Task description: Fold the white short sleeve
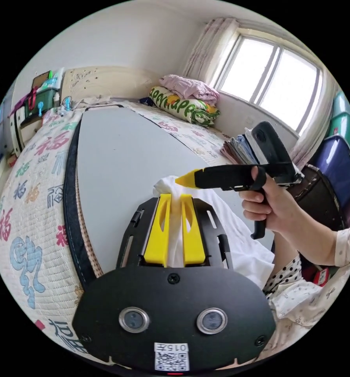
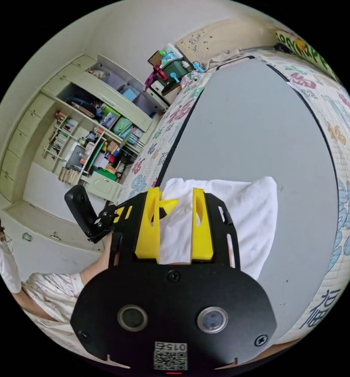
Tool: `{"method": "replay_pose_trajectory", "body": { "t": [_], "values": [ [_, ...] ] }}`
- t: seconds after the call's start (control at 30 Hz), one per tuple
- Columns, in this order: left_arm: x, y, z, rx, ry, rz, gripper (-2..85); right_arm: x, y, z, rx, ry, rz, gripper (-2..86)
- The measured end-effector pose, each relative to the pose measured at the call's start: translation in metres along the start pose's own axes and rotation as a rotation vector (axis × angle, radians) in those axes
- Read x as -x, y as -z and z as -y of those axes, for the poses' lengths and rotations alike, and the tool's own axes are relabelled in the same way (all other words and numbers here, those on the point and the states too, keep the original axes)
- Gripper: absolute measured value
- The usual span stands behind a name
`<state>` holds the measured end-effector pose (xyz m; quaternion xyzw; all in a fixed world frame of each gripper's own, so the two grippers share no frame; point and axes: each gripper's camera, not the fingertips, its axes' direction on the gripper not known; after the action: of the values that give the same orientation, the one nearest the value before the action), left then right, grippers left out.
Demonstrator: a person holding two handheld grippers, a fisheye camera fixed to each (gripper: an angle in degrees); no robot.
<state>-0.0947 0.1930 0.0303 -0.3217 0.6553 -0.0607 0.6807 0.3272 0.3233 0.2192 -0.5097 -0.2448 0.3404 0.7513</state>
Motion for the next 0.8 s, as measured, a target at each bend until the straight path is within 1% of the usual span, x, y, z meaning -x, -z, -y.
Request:
{"method": "replay_pose_trajectory", "body": {
  "t": [0.07, 0.2, 0.33, 0.37, 0.43, 0.53, 0.6, 0.67, 0.7, 0.77, 0.8],
  "values": [
    [-0.027, 0.005, 0.006, -0.004, -0.066, 0.098, 4.8, -0.01, 0.0, 0.007, 0.029, 0.001, 0.013, 11.4],
    [-0.066, 0.009, 0.01, -0.007, -0.173, 0.185, 4.8, -0.02, -0.003, 0.023, 0.054, -0.009, 0.091, 11.1],
    [-0.112, 0.009, 0.008, -0.009, -0.337, 0.29, 5.4, -0.04, 0.005, 0.034, 0.027, -0.048, 0.16, 5.3],
    [-0.124, 0.01, 0.004, -0.02, -0.383, 0.329, 6.1, -0.046, 0.011, 0.033, 0.006, -0.066, 0.146, 3.4],
    [-0.135, 0.014, -0.001, -0.042, -0.433, 0.344, 6.1, -0.055, 0.022, 0.029, -0.024, -0.075, 0.141, 1.1],
    [-0.128, 0.022, -0.004, -0.051, -0.424, 0.268, 6.0, -0.073, 0.039, 0.023, -0.053, -0.087, 0.135, -0.1],
    [-0.103, 0.024, 0.001, -0.041, -0.344, 0.227, 6.5, -0.082, 0.047, 0.02, -0.067, -0.096, 0.154, -0.4],
    [-0.049, 0.022, 0.008, -0.023, -0.178, 0.083, 9.5, -0.085, 0.055, 0.019, -0.09, -0.091, 0.146, -0.5],
    [-0.036, 0.02, 0.01, -0.013, -0.14, 0.034, 10.8, -0.085, 0.056, 0.019, -0.095, -0.088, 0.135, -0.5],
    [0.002, 0.008, 0.014, 0.0, -0.052, -0.137, 15.5, -0.082, 0.054, 0.02, -0.103, -0.077, 0.112, -0.5],
    [0.007, 0.007, 0.015, -0.006, -0.048, -0.155, 16.5, -0.081, 0.053, 0.021, -0.102, -0.074, 0.115, -0.4]
  ]
}}
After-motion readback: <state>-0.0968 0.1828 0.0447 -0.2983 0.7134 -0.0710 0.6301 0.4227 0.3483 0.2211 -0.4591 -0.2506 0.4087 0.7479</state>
